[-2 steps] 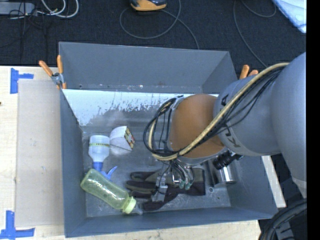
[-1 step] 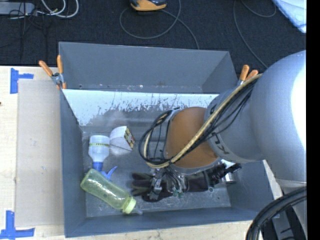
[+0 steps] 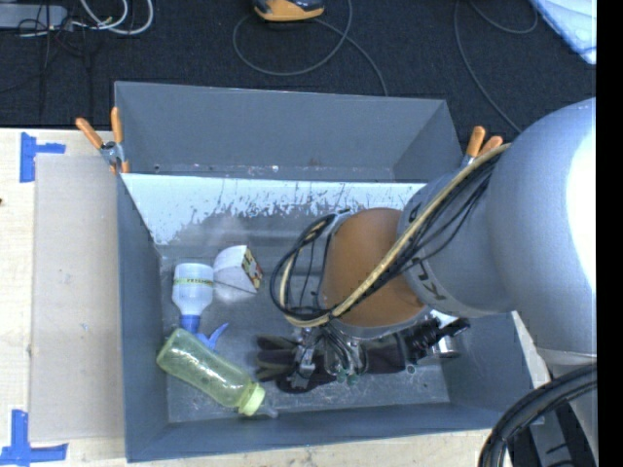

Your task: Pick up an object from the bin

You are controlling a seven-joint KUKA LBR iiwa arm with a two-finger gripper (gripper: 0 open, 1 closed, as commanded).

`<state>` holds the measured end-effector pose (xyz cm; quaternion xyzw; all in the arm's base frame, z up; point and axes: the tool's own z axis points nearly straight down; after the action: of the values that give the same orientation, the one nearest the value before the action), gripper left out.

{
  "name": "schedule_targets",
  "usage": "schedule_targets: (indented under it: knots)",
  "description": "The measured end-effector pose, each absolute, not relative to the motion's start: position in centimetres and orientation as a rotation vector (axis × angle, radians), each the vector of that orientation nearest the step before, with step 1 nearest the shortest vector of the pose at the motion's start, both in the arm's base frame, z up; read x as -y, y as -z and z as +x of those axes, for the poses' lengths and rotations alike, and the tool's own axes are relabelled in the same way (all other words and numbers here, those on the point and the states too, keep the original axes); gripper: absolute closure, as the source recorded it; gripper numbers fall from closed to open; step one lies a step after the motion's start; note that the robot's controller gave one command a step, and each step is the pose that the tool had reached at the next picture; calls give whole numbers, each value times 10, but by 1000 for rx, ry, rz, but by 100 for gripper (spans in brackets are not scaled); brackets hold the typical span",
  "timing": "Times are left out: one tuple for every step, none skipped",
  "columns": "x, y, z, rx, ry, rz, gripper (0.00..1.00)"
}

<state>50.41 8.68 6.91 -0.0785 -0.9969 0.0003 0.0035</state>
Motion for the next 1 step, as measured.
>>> schedule_targets:
  knots:
    - [-92,-98,510,3121,-3,-241,100]
